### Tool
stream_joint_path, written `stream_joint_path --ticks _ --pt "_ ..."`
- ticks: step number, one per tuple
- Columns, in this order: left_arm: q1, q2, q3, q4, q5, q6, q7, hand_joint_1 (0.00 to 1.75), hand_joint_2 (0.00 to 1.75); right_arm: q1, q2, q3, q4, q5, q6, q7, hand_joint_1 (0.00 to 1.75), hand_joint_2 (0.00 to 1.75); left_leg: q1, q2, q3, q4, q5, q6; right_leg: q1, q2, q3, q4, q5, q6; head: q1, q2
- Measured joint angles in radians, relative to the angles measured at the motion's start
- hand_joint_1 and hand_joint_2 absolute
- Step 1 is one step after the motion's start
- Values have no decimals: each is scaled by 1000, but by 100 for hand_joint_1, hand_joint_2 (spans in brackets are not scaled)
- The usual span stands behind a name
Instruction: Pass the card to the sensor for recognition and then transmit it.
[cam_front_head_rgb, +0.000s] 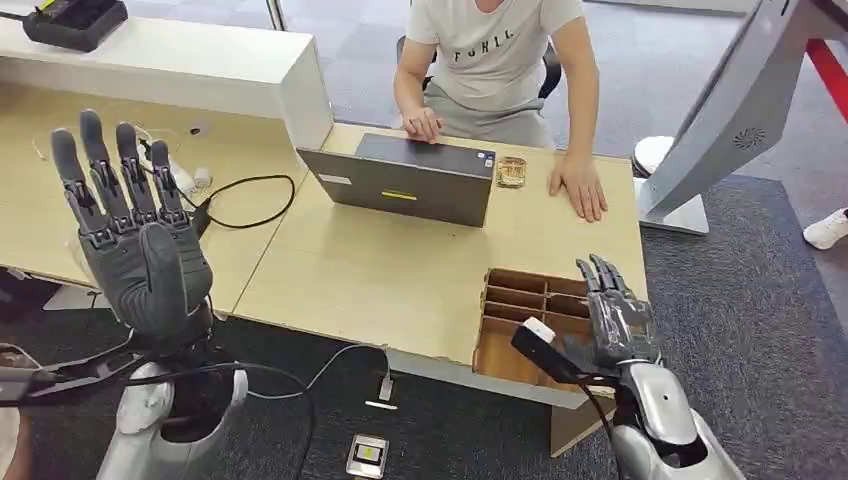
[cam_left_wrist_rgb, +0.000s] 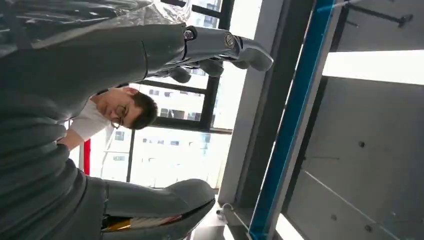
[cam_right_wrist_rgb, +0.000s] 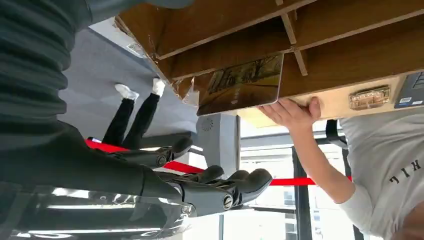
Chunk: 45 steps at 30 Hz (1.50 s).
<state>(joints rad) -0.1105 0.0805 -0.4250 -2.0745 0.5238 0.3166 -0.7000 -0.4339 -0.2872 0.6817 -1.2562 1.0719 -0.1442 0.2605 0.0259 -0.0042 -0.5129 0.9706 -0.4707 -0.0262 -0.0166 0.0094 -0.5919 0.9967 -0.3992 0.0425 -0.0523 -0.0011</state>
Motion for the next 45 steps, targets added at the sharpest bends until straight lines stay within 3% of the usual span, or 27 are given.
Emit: stream_joint_path --ticks 1,3,5,8,11,26,33,36,45 --pt "0 0 0 2 1 -2 0 0 175 -3 3 0 5 -1 -1 -2 3 175 0 0 0 0 0 0 0 0 0 0 0 0 0 0" --pt "0 0 0 5 1 -3 0 0 175 -11 7 0 14 -2 -1 -10 23 175 0 0 0 0 0 0 0 0 0 0 0 0 0 0" --pt "-1 -2 -1 6 1 -5 0 0 175 -23 14 1 27 -5 -2 -18 63 175 0 0 0 0 0 0 0 0 0 0 0 0 0 0" --pt "-1 -5 -2 10 -1 -11 0 0 175 -40 24 6 50 -13 -8 -29 141 175 0 0 0 0 0 0 0 0 0 0 0 0 0 0" --pt "-1 -9 -2 13 -3 -16 0 0 175 -56 37 15 70 -16 -10 -32 152 175 0 0 0 0 0 0 0 0 0 0 0 0 0 0" --pt "-2 -26 -2 13 -32 -3 0 0 175 -104 81 35 141 -18 -4 -51 145 175 0 0 0 0 0 0 0 0 0 0 0 0 0 0" --pt "-1 -28 -2 11 -42 17 0 0 175 -119 100 45 171 -16 5 -61 157 175 0 0 0 0 0 0 0 0 0 0 0 0 0 0" --pt "-1 -29 -2 8 -46 18 0 0 175 -124 105 48 182 -16 5 -63 175 175 0 0 0 0 0 0 0 0 0 0 0 0 0 0" --pt "0 -35 -2 3 -54 19 0 0 175 -142 112 50 195 -22 -13 -63 175 175 0 0 0 0 0 0 0 0 0 0 0 0 0 0"
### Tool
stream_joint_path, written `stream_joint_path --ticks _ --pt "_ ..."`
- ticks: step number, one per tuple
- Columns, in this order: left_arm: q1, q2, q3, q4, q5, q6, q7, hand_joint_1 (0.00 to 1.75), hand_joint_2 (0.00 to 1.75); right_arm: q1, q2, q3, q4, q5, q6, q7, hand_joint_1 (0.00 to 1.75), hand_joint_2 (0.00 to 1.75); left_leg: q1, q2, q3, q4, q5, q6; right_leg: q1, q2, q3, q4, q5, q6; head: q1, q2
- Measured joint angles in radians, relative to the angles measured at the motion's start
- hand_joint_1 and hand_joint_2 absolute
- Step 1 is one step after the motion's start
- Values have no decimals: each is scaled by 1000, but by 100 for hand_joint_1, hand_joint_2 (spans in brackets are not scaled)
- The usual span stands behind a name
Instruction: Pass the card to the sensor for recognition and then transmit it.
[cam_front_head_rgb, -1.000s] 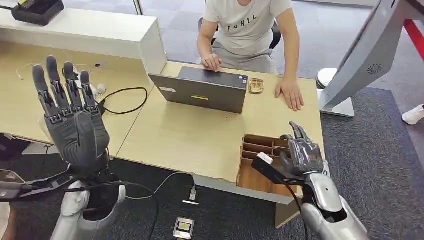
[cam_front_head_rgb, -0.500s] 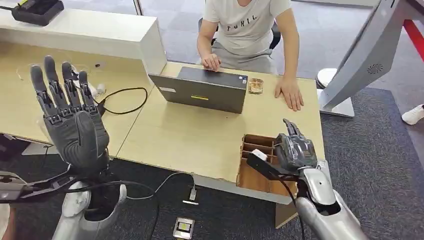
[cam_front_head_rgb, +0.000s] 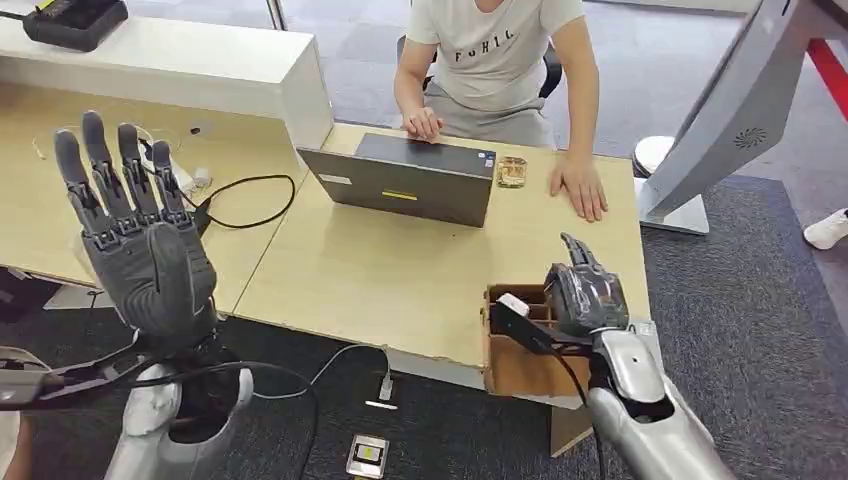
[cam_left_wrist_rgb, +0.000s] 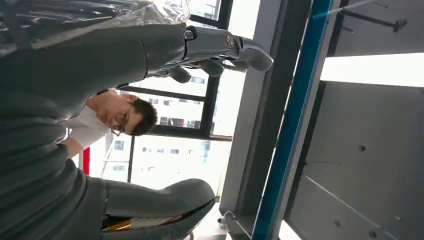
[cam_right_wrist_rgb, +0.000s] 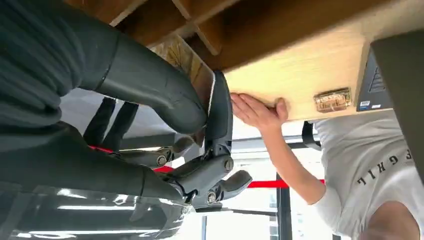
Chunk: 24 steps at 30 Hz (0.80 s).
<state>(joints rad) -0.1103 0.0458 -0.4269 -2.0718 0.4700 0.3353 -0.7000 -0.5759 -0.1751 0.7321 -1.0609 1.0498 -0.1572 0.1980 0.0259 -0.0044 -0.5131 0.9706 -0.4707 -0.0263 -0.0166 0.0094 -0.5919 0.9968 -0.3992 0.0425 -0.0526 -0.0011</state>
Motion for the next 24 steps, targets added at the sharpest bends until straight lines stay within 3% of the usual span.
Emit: stream_joint_path --ticks 24 --pt "16 -4 3 -17 -13 12 0 0 175 -31 -60 -45 -172 12 -90 52 175 175 0 0 0 0 0 0 0 0 0 0 0 0 0 0"
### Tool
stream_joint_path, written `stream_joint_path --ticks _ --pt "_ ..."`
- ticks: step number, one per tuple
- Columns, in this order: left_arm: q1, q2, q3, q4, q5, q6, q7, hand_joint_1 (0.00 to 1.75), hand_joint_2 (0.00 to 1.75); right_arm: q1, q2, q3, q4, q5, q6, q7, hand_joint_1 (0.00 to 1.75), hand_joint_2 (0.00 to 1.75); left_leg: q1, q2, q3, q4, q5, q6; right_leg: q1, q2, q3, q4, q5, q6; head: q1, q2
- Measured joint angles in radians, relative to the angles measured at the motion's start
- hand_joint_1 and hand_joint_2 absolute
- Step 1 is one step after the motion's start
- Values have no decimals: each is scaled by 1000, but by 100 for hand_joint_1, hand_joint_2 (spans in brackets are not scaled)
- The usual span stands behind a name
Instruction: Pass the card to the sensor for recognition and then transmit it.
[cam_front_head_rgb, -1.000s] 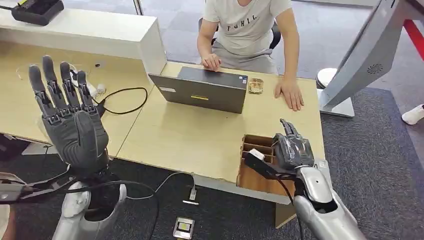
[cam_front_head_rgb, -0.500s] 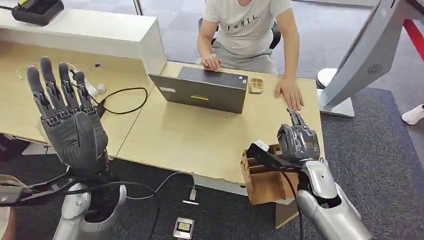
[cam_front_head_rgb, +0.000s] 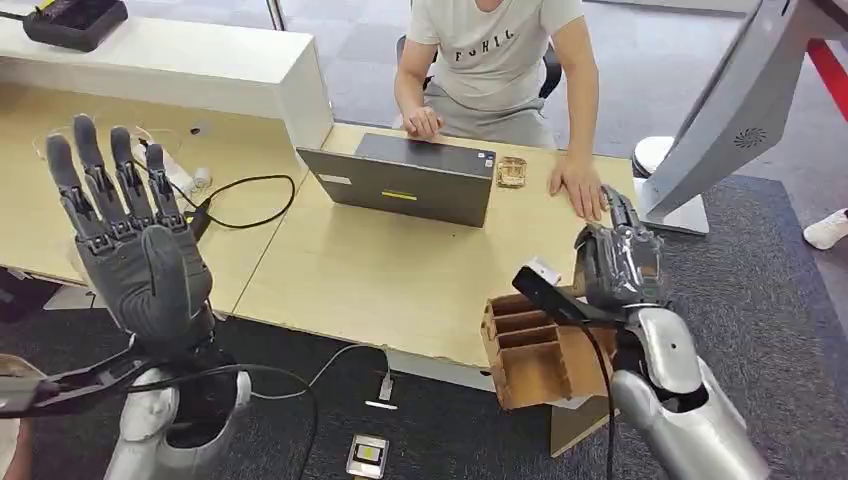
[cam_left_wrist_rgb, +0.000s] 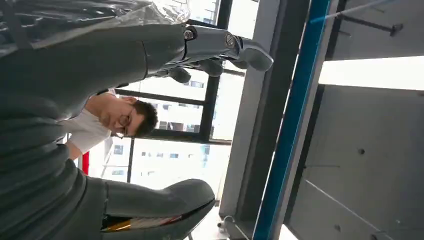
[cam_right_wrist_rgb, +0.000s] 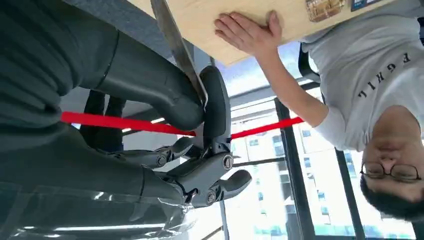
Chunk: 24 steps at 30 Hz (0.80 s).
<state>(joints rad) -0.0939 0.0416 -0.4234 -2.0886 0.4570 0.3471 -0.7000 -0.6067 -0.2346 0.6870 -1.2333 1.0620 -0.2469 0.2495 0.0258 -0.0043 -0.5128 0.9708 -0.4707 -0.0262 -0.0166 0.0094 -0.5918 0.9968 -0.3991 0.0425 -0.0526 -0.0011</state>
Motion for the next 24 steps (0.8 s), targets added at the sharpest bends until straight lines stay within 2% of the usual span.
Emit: stream_joint_path --ticks 5,10,17,24 --pt "1 -3 0 0 2 -5 0 0 175 -33 -3 -3 -25 5 -15 -9 175 175 0 0 0 0 0 0 0 0 0 0 0 0 0 0" --pt "-12 -9 0 0 10 -6 0 0 175 -112 12 0 -16 -19 -33 -40 175 175 0 0 0 0 0 0 0 0 0 0 1 0 0 0" --pt "-27 -30 0 0 9 -23 0 0 175 -284 93 23 106 -31 -41 -83 175 175 0 0 -1 0 1 0 0 0 0 1 1 0 0 0" --pt "-30 -57 0 4 13 -60 0 0 175 -420 191 46 298 -13 -74 -83 175 175 0 0 -1 0 1 0 0 0 0 1 1 0 0 0"
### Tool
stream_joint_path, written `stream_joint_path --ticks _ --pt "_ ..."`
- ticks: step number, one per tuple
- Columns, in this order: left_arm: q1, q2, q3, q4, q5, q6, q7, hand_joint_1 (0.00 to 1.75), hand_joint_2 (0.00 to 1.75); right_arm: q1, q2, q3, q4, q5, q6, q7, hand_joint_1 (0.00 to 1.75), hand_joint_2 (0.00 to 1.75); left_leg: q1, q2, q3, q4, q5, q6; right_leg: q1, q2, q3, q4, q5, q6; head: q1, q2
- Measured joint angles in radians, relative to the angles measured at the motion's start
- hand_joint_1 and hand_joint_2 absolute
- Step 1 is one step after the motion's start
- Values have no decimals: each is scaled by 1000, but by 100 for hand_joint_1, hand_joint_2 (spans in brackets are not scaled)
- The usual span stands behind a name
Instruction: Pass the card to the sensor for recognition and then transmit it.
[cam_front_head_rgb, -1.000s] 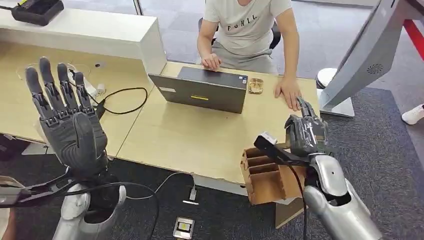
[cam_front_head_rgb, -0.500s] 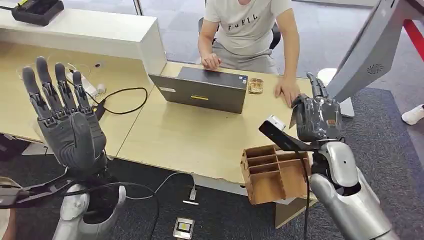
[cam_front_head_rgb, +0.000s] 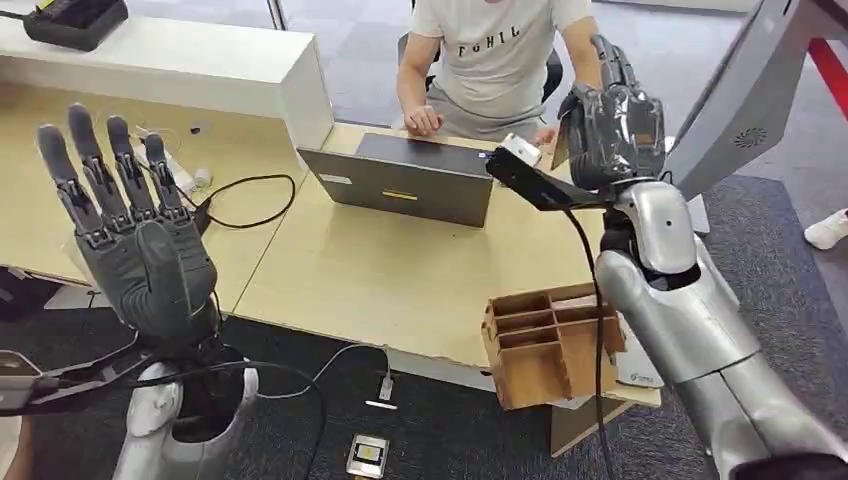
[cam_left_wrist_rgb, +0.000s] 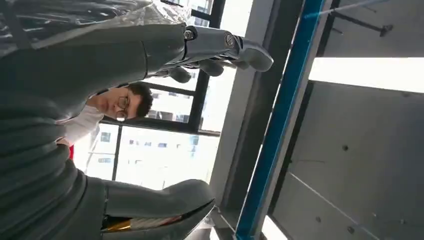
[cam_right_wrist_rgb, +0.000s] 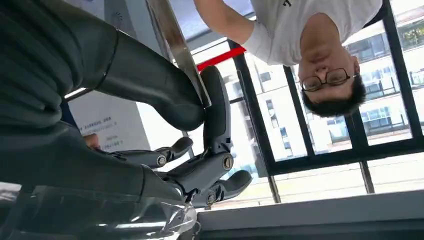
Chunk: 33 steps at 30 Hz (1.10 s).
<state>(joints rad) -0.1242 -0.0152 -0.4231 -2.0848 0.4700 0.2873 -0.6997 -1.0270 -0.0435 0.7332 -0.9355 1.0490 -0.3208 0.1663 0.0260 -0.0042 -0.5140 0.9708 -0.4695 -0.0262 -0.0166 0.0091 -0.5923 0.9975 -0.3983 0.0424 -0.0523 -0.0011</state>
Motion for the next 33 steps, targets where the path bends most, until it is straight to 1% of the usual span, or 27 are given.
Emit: stream_joint_path --ticks 6,11,19,33 --pt "-10 -16 0 11 18 -5 0 0 175 -47 51 15 139 11 -26 32 175 175 0 0 0 0 0 0 0 0 0 0 0 0 0 0" --pt "-19 -23 0 23 34 -8 0 0 175 -66 72 24 227 15 -35 50 175 175 0 0 0 0 0 0 0 0 0 0 0 0 0 0" --pt "-37 -36 1 52 61 -52 1 0 175 -69 80 37 330 30 -47 59 175 175 0 0 0 1 0 0 0 0 -1 0 0 0 0 0" --pt "-39 -52 4 95 58 -91 1 0 175 -69 77 42 406 43 -44 69 175 175 0 0 0 1 0 0 0 0 -1 0 0 0 0 0"
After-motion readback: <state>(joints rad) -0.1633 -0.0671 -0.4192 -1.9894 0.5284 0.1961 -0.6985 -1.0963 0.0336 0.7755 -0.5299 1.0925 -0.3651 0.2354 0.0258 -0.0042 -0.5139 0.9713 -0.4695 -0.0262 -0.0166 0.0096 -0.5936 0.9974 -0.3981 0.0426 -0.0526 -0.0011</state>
